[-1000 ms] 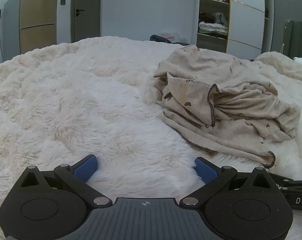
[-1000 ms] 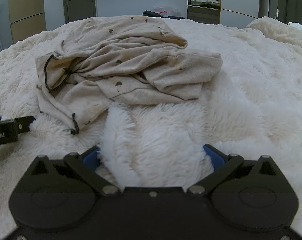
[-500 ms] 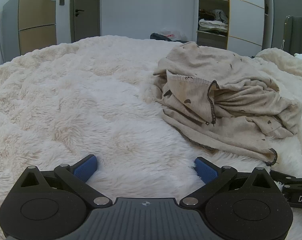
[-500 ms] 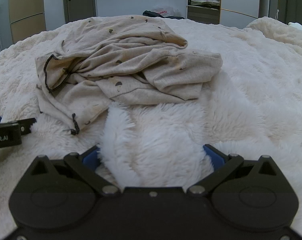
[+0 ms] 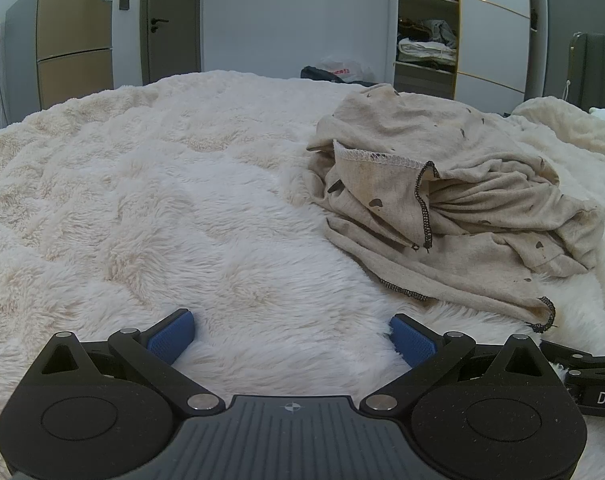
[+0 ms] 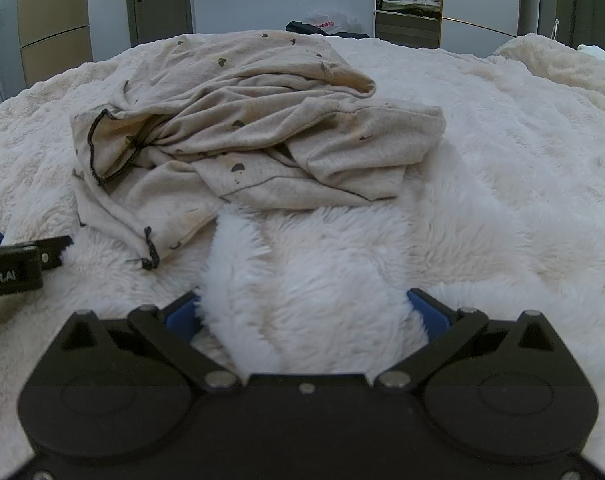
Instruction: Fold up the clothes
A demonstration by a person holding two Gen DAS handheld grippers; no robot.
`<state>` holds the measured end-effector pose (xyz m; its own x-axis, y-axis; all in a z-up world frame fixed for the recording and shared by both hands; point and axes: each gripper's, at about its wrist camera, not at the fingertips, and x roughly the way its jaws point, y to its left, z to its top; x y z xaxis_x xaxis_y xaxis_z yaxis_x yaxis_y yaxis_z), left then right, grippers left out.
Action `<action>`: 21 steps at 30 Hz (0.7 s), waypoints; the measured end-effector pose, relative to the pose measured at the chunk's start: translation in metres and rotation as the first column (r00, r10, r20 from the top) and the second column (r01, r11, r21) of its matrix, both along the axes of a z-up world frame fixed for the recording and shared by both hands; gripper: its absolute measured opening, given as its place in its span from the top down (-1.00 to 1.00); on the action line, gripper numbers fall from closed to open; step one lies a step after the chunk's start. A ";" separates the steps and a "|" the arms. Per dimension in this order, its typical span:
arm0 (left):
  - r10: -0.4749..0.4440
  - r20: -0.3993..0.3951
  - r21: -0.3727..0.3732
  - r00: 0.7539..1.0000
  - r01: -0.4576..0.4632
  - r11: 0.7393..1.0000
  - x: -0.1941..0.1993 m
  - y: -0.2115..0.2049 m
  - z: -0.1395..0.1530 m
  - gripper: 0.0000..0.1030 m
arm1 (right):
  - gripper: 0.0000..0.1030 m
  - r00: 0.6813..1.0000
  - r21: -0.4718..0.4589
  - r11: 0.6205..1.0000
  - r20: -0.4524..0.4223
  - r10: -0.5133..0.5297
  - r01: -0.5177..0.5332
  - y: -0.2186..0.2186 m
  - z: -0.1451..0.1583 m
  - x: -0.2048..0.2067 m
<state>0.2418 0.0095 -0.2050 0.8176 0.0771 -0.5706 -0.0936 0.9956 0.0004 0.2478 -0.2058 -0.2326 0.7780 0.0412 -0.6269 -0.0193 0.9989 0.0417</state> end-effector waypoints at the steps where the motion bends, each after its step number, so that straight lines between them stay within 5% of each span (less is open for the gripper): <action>1: 0.000 0.000 0.000 1.000 0.000 1.000 0.000 0.001 0.000 -0.99 | -1.00 1.000 0.000 1.000 0.000 0.000 0.000 0.000 0.000 0.000; 21: 0.005 -0.002 -0.005 1.000 -0.005 1.000 0.002 0.001 0.000 -0.99 | -1.00 1.000 0.000 1.000 0.000 0.001 -0.001 -0.001 0.001 0.000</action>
